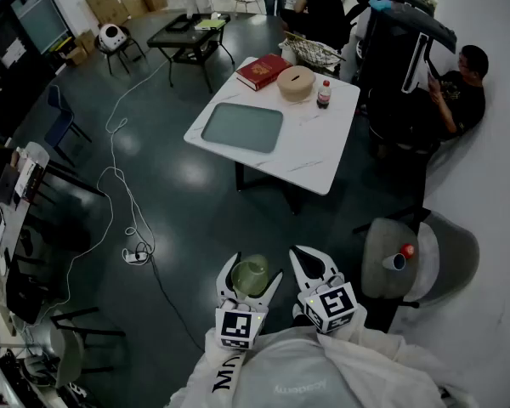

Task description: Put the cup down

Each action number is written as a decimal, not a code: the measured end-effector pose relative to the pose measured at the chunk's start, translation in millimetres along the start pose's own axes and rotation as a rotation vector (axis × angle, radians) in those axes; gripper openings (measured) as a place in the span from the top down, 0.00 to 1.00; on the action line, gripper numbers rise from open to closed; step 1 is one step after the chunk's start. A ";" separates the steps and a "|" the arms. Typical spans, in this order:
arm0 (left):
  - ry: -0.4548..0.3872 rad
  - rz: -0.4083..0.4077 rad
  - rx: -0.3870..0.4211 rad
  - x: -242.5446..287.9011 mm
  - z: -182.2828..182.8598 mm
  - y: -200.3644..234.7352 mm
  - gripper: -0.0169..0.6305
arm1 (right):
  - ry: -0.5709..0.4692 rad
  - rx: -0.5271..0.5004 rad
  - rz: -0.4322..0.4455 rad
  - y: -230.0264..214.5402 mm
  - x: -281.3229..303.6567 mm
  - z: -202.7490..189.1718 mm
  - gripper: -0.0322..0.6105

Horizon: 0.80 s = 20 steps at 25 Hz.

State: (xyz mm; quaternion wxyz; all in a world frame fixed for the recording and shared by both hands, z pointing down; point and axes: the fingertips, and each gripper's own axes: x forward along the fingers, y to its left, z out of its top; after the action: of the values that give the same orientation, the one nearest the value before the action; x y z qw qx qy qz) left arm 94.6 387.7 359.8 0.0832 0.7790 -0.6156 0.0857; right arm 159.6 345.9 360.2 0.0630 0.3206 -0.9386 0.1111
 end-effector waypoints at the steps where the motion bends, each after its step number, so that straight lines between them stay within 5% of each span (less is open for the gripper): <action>1: -0.002 0.006 -0.011 7.7 3.0 -12.3 0.32 | 0.002 0.006 0.000 -13.2 -7.2 2.1 0.94; 6: 0.000 0.001 -0.018 29.6 18.0 -60.9 0.32 | -0.020 0.032 0.008 -55.5 -36.2 16.5 0.94; 20: 0.016 0.039 -0.017 37.2 17.5 -90.2 0.32 | -0.047 0.043 0.047 -70.5 -62.9 20.4 0.94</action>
State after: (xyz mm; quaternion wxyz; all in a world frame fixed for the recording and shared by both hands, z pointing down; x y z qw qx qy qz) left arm 191.4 369.0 349.4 0.0931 0.7655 -0.6306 0.0883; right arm 251.5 323.5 340.4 0.0315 0.3021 -0.9445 0.1253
